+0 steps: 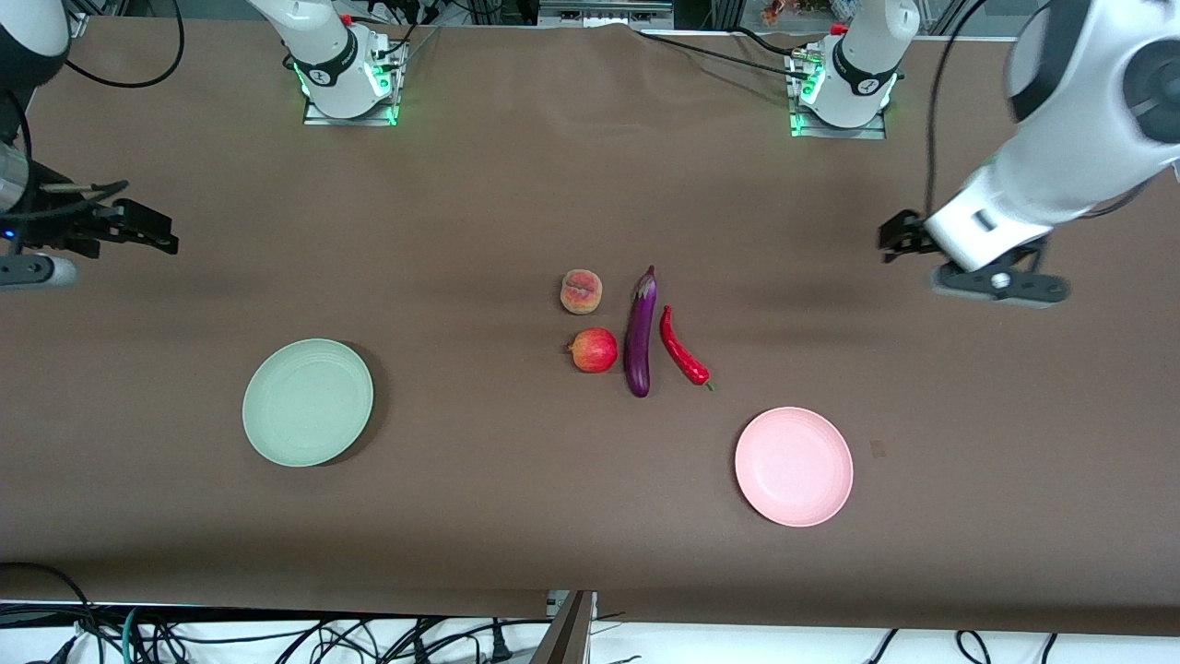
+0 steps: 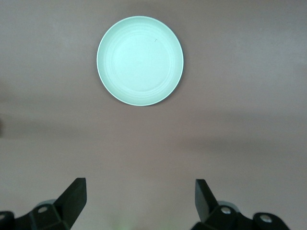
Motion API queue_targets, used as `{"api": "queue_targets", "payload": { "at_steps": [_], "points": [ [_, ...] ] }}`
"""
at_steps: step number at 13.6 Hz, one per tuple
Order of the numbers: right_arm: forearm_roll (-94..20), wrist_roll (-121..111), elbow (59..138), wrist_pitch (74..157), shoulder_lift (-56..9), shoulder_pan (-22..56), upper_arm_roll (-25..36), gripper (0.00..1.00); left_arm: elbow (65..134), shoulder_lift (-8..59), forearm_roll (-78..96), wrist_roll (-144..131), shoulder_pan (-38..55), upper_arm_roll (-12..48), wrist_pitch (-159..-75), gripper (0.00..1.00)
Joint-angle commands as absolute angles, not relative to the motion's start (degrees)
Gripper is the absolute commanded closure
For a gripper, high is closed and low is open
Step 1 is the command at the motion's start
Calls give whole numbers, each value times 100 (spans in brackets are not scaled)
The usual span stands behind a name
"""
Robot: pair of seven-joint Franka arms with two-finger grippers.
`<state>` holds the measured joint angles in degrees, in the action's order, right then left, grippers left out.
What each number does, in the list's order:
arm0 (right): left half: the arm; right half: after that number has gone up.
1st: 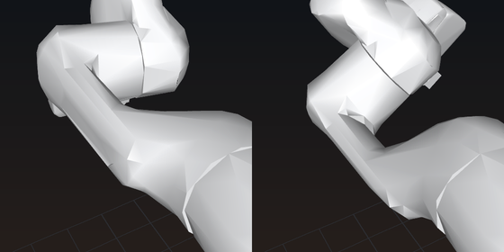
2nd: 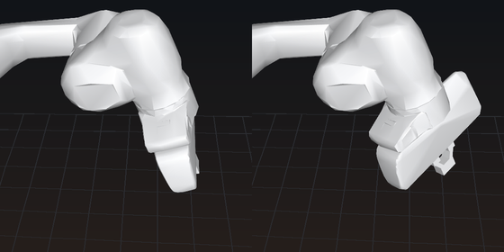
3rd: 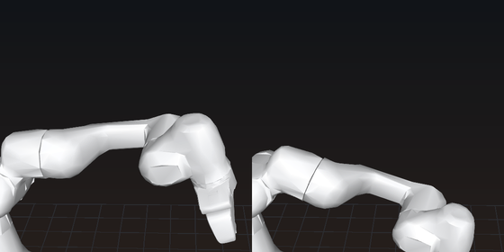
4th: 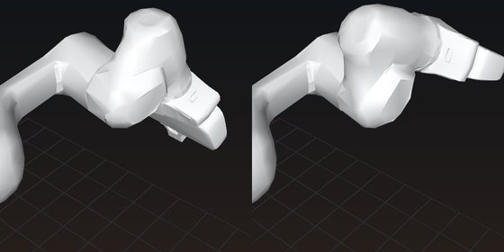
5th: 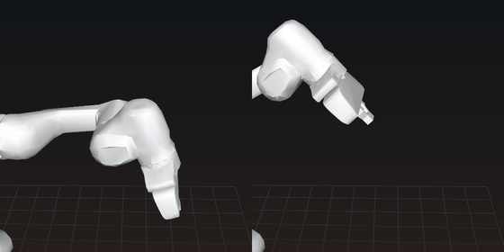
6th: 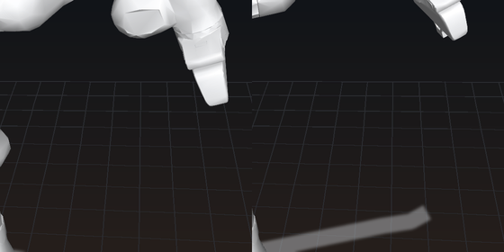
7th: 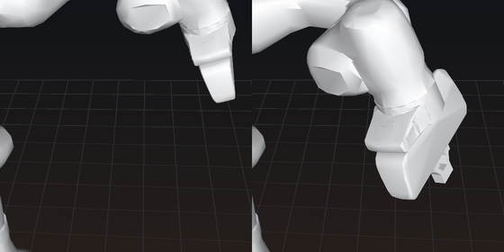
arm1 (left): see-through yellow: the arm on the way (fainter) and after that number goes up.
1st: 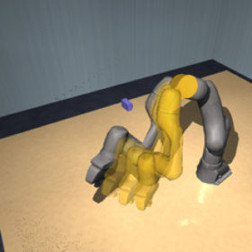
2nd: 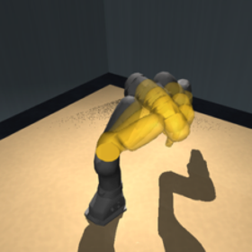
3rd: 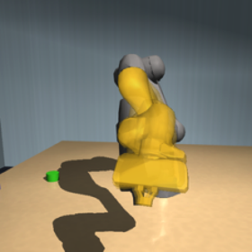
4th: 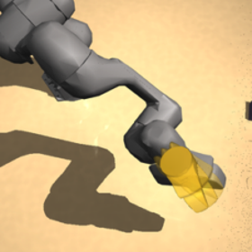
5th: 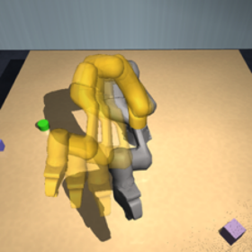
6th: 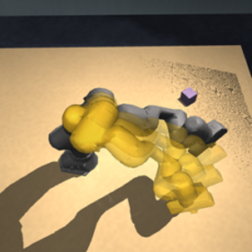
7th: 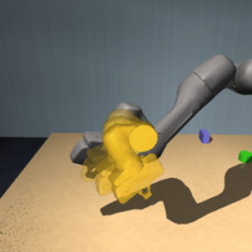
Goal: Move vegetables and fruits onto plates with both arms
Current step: 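Reach the right gripper to the peach while the left gripper reaches the chili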
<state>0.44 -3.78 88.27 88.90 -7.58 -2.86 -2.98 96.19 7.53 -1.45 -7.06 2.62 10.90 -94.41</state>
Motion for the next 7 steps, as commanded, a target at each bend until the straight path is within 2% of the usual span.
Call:
{"api": "queue_targets", "payload": {
  "at_steps": [1,3,7],
  "points": [
    [-53,-272,8780,8824,-870,-185,-299,0,9466,1369,201,-967,377,1169,-9457,0],
    [-53,-272,8780,8868,-949,-106,-299,0,9466,1843,683,-1089,396,1160,-9692,0],
    [-149,-193,8771,8973,-1230,95,-299,0,9483,2565,721,-2360,824,1151,-11123,0]
  ]
}}
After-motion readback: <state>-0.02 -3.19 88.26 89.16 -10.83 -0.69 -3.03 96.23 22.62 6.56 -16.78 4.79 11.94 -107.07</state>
